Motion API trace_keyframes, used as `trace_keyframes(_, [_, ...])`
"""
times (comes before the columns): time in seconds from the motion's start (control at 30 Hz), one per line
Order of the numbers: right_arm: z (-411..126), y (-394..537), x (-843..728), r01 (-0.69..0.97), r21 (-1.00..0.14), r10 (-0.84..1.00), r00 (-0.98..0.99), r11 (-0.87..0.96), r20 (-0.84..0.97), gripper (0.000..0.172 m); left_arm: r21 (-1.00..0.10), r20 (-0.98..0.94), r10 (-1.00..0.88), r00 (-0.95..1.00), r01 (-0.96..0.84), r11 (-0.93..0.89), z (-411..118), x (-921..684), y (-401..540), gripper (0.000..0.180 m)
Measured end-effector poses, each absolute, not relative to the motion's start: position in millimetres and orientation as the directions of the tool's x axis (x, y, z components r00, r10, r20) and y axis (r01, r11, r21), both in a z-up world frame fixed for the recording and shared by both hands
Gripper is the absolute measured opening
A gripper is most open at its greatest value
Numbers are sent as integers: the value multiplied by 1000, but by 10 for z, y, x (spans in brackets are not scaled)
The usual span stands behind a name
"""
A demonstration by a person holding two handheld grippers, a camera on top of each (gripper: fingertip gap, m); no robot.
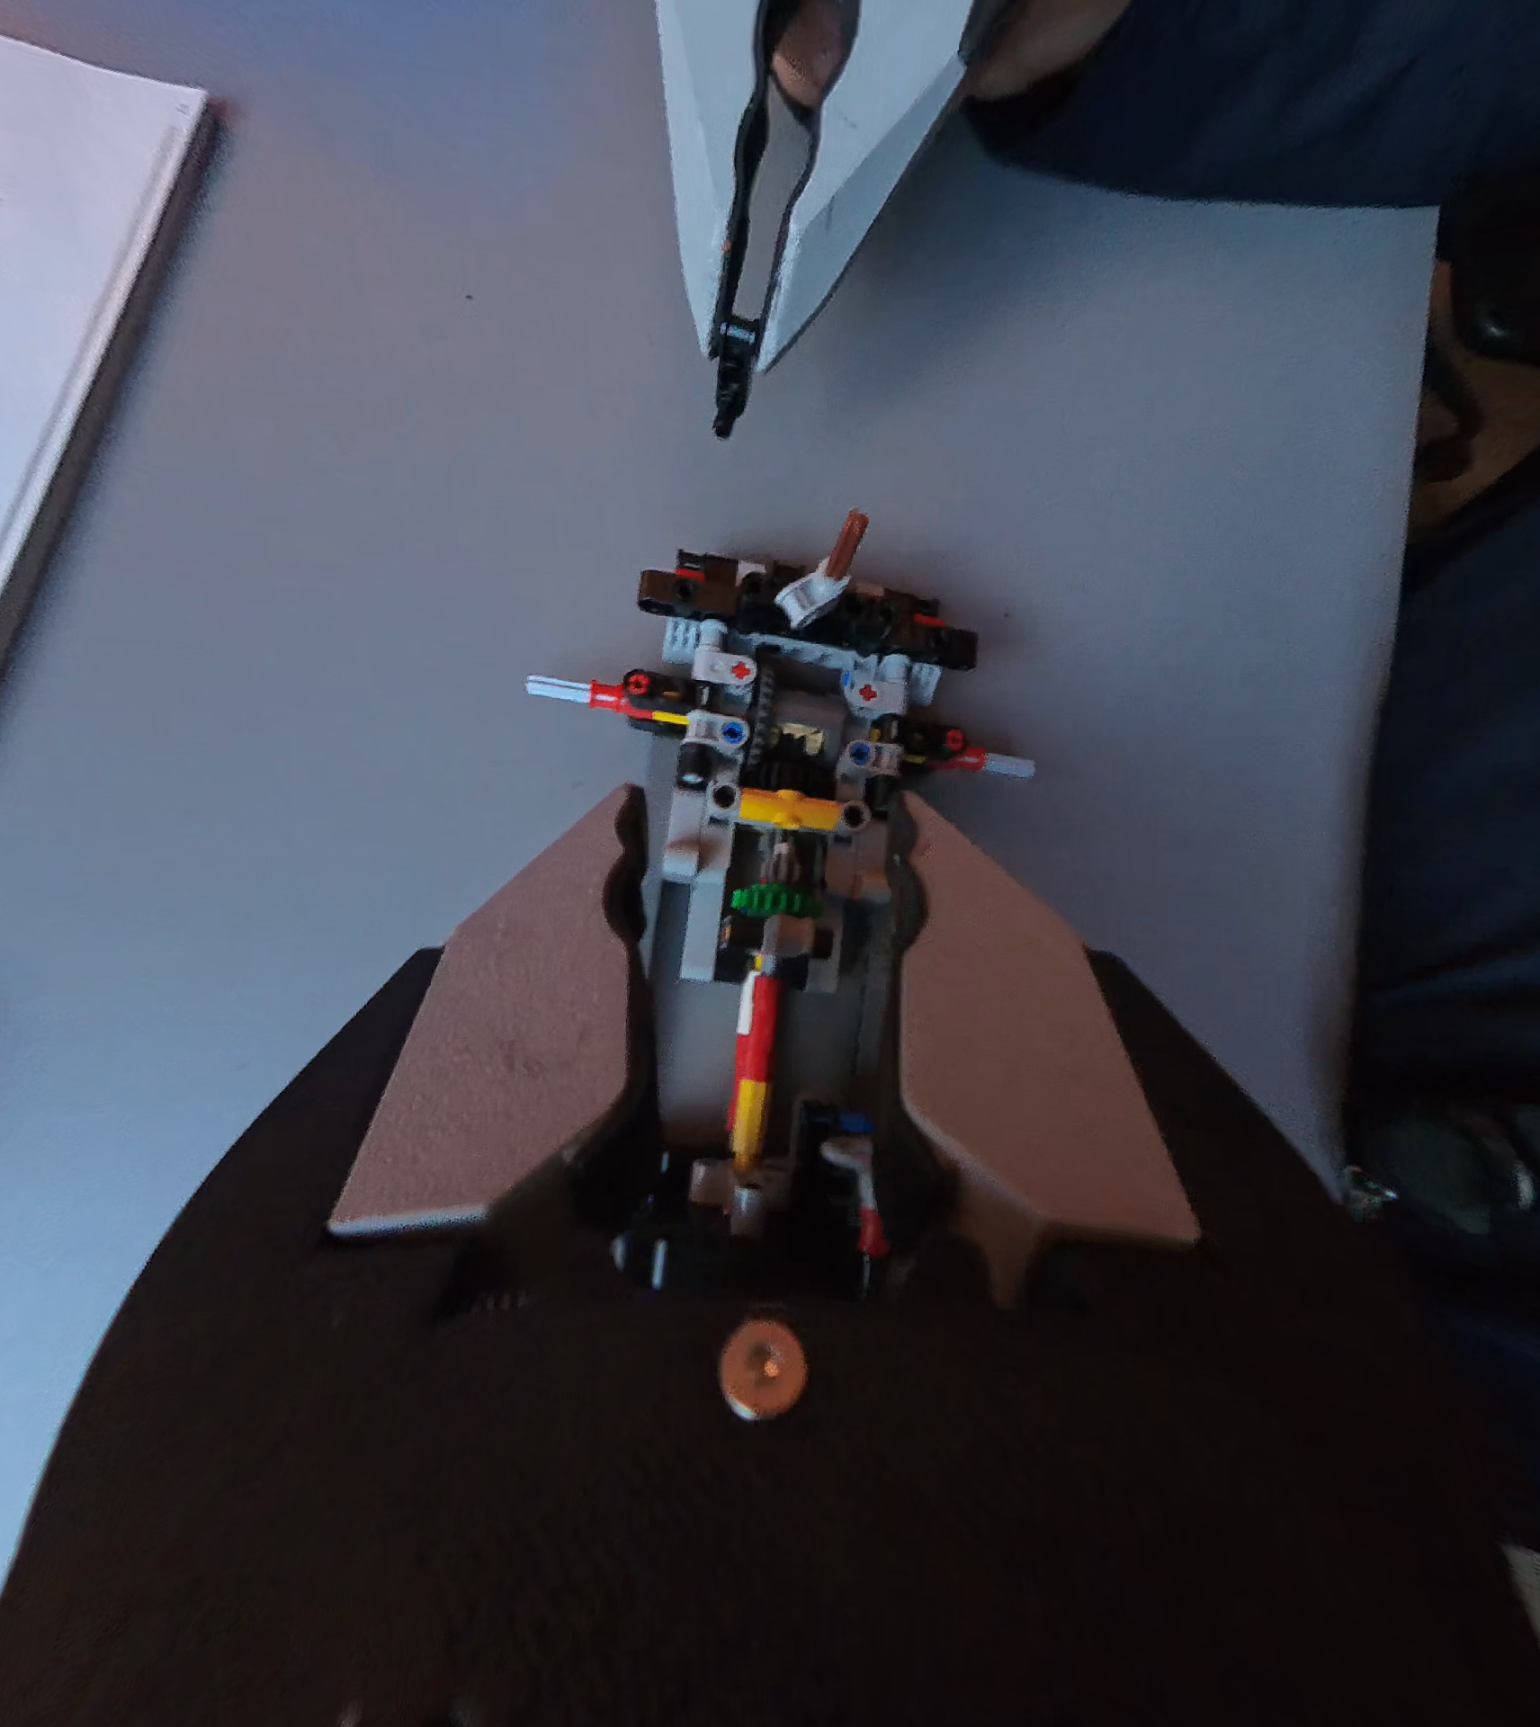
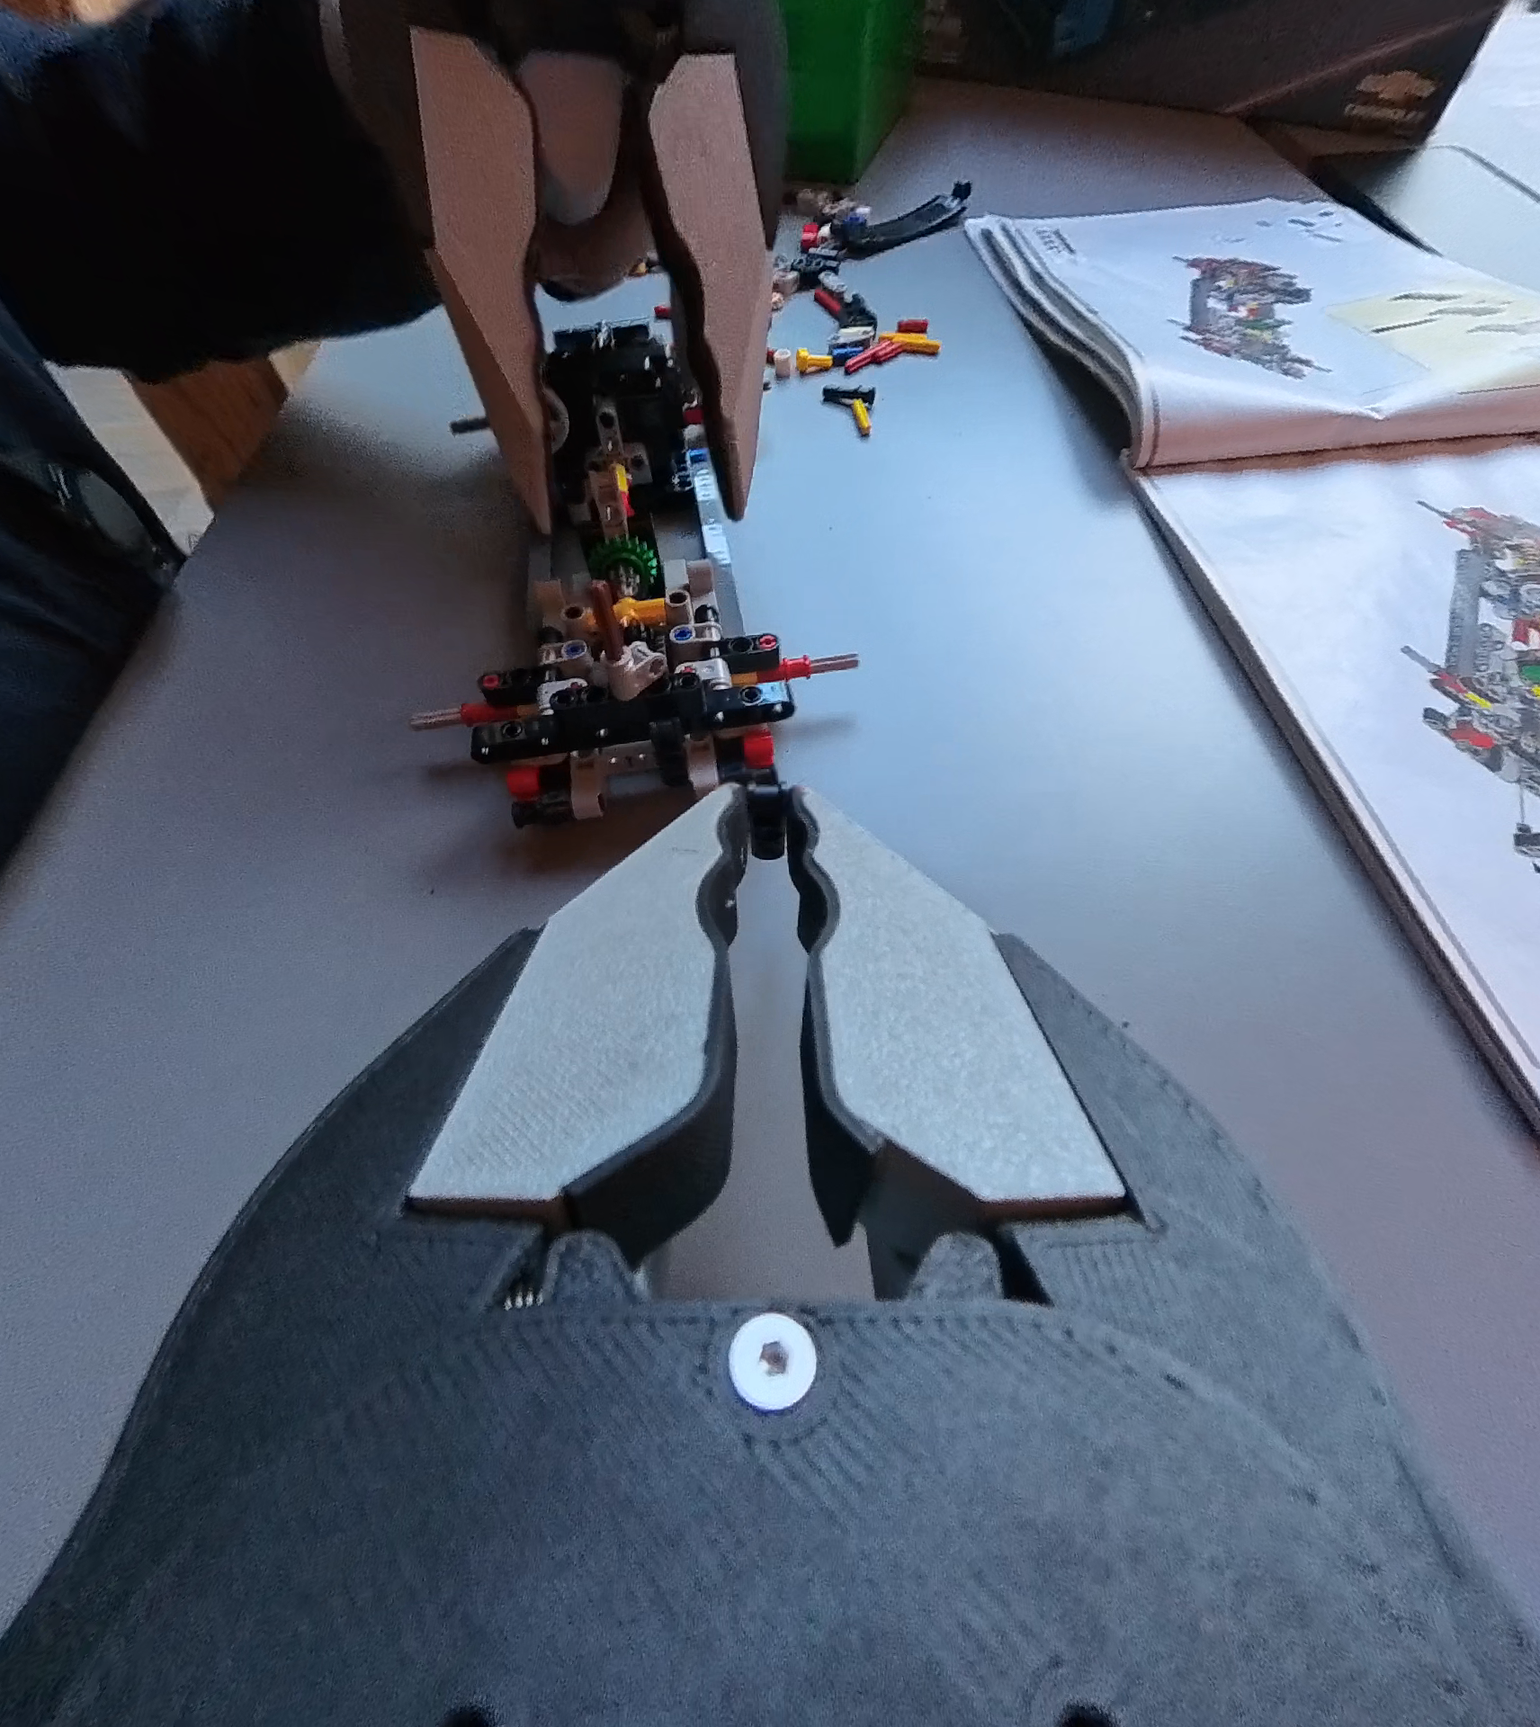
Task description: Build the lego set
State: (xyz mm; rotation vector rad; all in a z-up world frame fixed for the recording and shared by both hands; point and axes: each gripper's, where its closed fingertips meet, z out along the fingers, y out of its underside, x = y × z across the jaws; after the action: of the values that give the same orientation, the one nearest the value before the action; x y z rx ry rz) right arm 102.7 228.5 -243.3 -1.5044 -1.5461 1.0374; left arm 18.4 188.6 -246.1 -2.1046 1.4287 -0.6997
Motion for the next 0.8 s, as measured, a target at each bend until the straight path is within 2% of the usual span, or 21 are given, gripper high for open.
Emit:
trace_keyframes(0.13, [-2328,2426,1067,339,-938,998,27,-70,-64,5,-695,92,-936,339,-651,-304,-2458,1,1994,40])
trace_keyframes(0.23, [-2268,2566,1108,288,-949,990,96,-131,-107,5,-740,76,-928,366,-603,-298,-2423,-165,2103,39])
trace_keyframes(0.37, [-2242,2719,1151,249,-947,973,159,-202,-166,5,-826,52,-906,419,-492,-275,-2313,-415,2272,34])
trace_keyframes(0.43, [-2228,2807,1174,232,-950,966,202,-207,-161,4,-858,78,-890,450,-424,-289,-2274,-567,2350,25])
trace_keyframes(0.57, [-2225,2943,1191,219,-952,954,256,-215,-156,5,-833,183,-791,584,-335,-440,-2347,-973,2564,23])
trace_keyframes(0.63, [-2228,2986,1174,219,-951,952,260,-219,-160,4,-822,274,-716,643,-230,-521,-2356,-1132,2657,19])
trace_keyframes(0.73, [-2235,3037,1128,222,-948,953,252,-227,-169,4,-784,512,-675,530,-31,-619,-2209,-1103,2614,18])
trace_keyframes(0.8, [-2233,3063,1090,223,-949,955,243,-225,-169,5,-769,590,-676,442,53,-637,-2089,-1050,2572,14])
